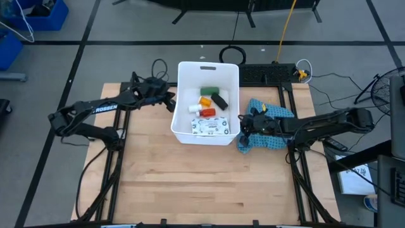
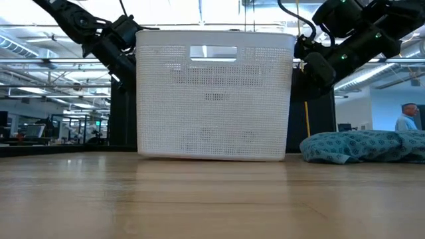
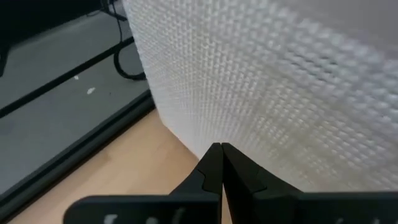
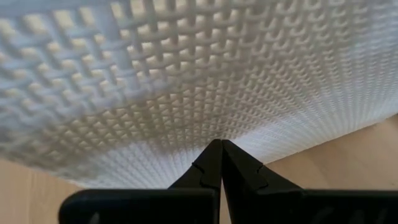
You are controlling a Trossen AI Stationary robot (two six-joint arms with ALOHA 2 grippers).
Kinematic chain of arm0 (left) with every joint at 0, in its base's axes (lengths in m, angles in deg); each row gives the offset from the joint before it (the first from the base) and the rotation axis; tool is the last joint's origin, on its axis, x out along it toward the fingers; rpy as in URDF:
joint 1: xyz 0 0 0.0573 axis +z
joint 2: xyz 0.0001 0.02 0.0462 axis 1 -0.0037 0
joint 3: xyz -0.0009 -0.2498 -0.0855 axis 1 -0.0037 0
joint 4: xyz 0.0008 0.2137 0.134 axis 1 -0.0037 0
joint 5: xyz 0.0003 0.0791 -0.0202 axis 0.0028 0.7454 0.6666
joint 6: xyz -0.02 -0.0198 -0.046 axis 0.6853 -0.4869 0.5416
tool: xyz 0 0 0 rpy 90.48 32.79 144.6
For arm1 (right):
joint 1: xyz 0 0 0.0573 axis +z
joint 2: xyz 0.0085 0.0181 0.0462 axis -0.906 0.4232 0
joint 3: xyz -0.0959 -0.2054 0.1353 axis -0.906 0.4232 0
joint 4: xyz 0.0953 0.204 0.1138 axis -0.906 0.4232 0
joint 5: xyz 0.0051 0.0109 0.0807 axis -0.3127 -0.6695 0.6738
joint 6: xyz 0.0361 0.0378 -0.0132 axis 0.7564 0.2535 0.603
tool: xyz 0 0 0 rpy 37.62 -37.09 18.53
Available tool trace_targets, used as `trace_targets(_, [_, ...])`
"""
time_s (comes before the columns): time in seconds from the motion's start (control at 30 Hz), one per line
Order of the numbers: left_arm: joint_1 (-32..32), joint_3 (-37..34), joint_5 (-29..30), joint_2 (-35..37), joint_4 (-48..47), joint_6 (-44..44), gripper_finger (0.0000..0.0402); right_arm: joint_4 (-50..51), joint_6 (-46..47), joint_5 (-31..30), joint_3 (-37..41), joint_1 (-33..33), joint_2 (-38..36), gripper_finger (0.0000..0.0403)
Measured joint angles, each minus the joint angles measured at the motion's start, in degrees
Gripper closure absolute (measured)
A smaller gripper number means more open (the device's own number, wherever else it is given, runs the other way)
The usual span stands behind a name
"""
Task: Pick & place medical supplies in basket/bin
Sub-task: Adjust the bin, then return to Home Position
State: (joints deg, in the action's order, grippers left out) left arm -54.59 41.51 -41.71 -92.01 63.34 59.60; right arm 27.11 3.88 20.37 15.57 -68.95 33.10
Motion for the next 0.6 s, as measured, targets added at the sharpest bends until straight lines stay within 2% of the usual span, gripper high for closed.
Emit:
trace_targets(0.27, [-0.1, 0.1, 0.3, 9.6, -8.1, -2.8, 0.0395, 7.5, -2.4, -0.2, 0.0, 0.0, -9.3, 0.0403])
trace_targets(0.47, [-2.1, 0.1, 0.3, 19.2, -16.4, -6.3, 0.0399, 11.5, -6.0, 6.9, 0.0, 0.0, -18.3, 0.0403])
trace_targets(0.6, [-6.3, -1.3, -0.6, 25.8, -20.7, -8.2, 0.0399, 12.7, -6.4, 12.1, 0.3, 0.7, -23.8, 0.0403])
